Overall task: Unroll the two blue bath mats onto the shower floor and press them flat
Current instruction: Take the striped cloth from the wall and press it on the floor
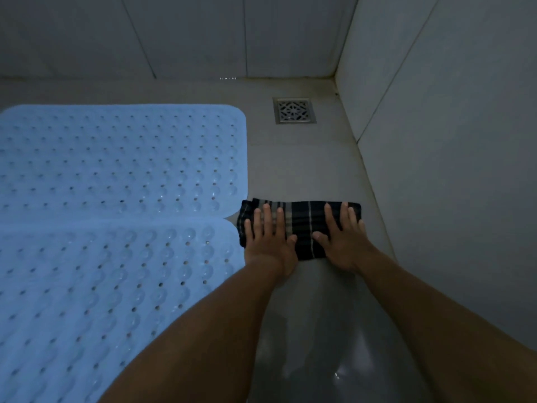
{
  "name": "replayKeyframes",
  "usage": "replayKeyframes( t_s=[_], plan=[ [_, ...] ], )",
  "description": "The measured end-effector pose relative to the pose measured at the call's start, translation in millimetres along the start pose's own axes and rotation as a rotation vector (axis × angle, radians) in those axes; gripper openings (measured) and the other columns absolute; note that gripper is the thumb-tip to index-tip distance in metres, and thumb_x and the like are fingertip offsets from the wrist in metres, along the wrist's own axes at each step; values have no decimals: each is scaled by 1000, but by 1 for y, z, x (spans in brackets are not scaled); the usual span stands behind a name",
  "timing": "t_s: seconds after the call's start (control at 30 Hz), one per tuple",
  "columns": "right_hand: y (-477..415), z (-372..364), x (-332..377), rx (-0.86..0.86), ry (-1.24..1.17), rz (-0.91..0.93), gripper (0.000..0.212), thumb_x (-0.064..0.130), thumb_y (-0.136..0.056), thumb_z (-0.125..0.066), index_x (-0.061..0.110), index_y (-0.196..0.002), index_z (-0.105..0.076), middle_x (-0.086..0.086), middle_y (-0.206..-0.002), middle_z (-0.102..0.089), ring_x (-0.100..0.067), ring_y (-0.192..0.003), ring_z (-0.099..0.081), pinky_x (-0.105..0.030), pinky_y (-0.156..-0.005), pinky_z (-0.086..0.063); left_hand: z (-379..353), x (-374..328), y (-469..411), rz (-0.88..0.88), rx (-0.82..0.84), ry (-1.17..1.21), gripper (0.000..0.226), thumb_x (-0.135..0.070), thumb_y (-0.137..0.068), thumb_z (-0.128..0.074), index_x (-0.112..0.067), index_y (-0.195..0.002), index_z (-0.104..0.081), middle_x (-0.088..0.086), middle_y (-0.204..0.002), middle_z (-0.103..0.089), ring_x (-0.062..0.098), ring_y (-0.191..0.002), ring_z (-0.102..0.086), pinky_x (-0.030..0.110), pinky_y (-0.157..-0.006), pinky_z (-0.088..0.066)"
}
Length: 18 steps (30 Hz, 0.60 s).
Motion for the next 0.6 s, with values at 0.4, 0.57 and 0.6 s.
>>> replayKeyframes(
  t_s=[0.4,0.57,0.6],
  plan=[
    [6,-8,-7,-20,15,36,72,60,-100,-17,28,-154,19,-14,-159,28,-27,-148,24,-45,-118,11,-12,-13,22,53,-45,-15,68,-49,-103,-11,-15,-154,20,13,-160,27,30,-147,27,50,-118,17],
    [35,-21,-3,-38,23,28,71,56,-102,-20,26,-155,18,-15,-160,25,-28,-149,21,-46,-119,9,-20,-15,39,26,-46,-1,69,-49,-103,-11,-15,-154,21,13,-160,27,30,-147,27,50,-118,17],
    [48,-27,-2,-28,12,23,71,55,-102,-20,27,-155,18,-15,-160,25,-28,-149,21,-46,-119,9,-23,-17,50,16,-35,1,69,-49,-103,-11,-14,-153,21,13,-160,28,30,-147,28,50,-118,17]
  ],
)
Point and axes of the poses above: each hand's wrist, its own y-axis away from the middle knuckle, its own z-axis out of the back of the hand, x = y × z, the point moved 2 cm from there along -y, towards the middle knuckle
